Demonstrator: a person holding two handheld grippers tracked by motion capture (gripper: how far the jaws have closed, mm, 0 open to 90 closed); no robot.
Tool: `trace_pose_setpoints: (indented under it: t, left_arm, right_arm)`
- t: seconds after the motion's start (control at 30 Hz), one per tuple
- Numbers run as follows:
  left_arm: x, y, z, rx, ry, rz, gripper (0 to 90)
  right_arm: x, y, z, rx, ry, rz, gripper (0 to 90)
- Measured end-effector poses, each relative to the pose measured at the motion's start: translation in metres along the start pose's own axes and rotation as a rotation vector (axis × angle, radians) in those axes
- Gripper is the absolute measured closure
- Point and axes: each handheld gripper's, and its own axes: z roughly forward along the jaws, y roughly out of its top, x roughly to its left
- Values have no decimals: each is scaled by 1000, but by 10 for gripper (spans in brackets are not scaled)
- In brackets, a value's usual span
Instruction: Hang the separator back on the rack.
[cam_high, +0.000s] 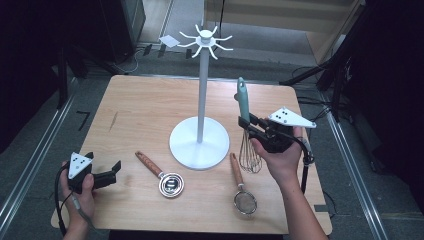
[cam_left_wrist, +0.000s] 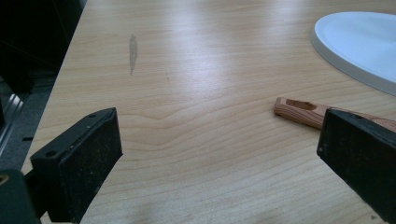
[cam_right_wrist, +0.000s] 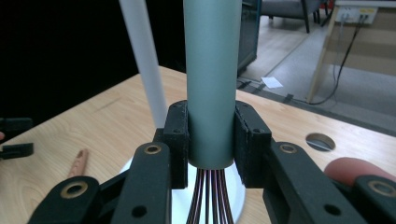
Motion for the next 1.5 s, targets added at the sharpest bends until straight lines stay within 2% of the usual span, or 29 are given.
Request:
trace_pose_setpoints:
  t: [0.27,0.57,0.97,1.17,1.5]
  left_arm:
    - [0,0,0,-1,0,-1,0]
    - [0,0,0,0,-2,1,0]
    - [0,0,0,1,0,2,0]
    - [2,0,0,-3,-2,-18,0]
    - [1,0,0,-5,-3,-2,0]
  right_arm:
    - [16,11,0,-58,40,-30,712]
    - [26,19,-4,-117,72,-43,712]
    - [35,27,-6,-151,107,-46,712]
    - [38,31,-8,-164,115,-50,711]
    - [42,38,-10,-191,129,-61,711]
